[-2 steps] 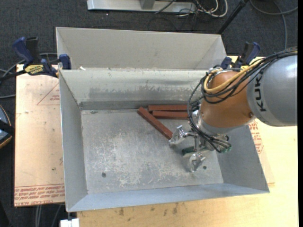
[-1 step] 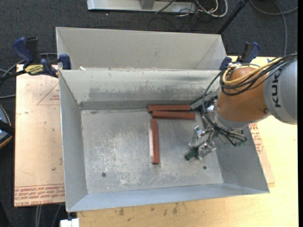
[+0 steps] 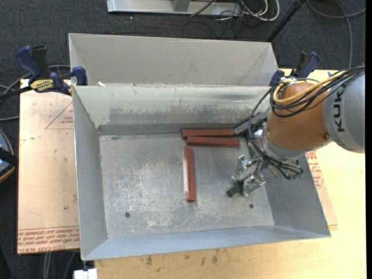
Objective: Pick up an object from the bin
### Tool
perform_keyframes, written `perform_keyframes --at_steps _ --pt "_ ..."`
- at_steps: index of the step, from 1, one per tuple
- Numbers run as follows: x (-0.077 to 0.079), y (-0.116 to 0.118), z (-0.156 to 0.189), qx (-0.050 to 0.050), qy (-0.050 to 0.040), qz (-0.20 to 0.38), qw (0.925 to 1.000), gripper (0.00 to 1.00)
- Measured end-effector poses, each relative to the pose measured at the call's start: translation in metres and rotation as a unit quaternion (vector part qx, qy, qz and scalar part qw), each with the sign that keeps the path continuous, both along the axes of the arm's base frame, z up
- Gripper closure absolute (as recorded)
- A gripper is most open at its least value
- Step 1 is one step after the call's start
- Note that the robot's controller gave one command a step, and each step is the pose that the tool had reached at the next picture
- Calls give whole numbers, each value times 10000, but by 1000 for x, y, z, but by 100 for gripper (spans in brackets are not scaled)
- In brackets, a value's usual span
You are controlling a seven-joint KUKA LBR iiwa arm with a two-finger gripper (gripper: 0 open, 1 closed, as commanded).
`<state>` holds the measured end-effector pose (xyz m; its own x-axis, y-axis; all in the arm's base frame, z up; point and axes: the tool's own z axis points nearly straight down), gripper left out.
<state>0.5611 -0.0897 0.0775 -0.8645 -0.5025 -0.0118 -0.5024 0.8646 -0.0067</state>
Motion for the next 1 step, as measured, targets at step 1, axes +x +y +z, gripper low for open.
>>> perform_keyframes --at_steps 1 --pt "-12 25 194 10 69 -42 10000 100"
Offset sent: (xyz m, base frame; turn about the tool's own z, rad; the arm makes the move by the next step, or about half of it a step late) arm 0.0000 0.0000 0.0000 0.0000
